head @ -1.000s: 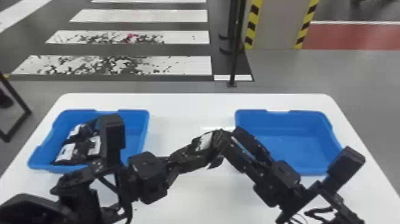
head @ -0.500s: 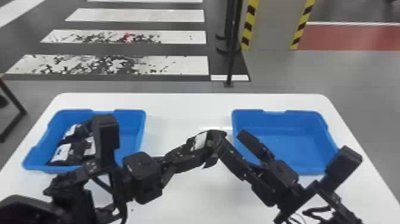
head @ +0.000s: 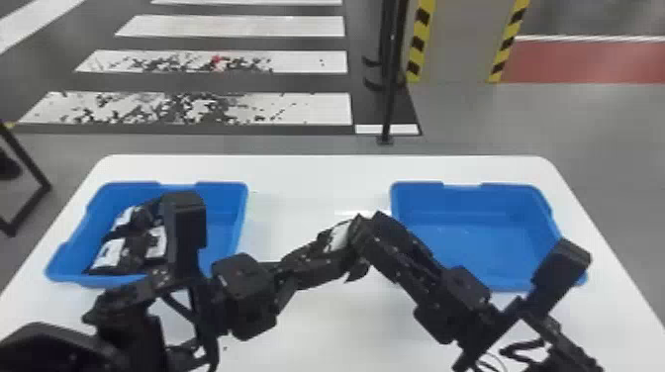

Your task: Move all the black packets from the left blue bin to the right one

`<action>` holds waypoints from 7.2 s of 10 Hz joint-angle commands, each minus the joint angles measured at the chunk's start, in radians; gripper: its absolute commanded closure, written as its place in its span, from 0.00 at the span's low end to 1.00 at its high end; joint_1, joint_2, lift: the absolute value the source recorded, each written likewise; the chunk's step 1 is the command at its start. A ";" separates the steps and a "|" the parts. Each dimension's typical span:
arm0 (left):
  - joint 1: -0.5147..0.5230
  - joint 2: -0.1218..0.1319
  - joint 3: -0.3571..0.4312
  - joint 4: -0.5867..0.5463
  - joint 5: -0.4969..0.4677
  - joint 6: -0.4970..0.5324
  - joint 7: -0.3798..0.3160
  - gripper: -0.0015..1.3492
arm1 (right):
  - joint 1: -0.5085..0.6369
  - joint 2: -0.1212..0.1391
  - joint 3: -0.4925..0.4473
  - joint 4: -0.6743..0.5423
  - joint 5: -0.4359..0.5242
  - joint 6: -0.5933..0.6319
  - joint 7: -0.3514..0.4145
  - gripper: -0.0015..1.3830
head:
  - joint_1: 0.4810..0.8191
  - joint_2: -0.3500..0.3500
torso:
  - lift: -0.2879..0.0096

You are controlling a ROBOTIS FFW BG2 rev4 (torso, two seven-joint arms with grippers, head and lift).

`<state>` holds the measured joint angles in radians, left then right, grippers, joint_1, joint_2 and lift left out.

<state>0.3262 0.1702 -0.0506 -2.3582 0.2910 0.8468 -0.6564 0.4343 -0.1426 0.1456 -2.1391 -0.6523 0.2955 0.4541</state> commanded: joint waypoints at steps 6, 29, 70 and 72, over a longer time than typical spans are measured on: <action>0.047 -0.014 0.053 0.001 0.042 -0.015 0.024 0.06 | -0.022 0.000 -0.042 0.008 0.018 0.001 0.001 0.92 | 0.63 0.52 | 0.50; -0.101 -0.014 0.535 0.178 -0.201 -0.022 0.078 0.13 | 0.218 0.055 -0.160 -0.105 0.345 -0.131 -0.052 0.11 | 0.63 0.85 | 0.50; -0.162 0.025 -0.003 0.099 0.132 0.047 0.023 0.86 | -0.015 0.015 -0.026 0.022 0.108 -0.070 -0.022 0.11 | 0.63 0.49 | 0.50; -0.162 0.025 -0.021 0.099 0.146 0.061 0.023 0.86 | -0.027 0.011 -0.026 0.022 0.096 -0.070 -0.028 0.11 | 0.63 0.45 | 0.50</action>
<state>0.1644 0.1948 -0.0662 -2.2592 0.4324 0.9028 -0.6336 0.4104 -0.1315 0.1197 -2.1165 -0.5532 0.2257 0.4265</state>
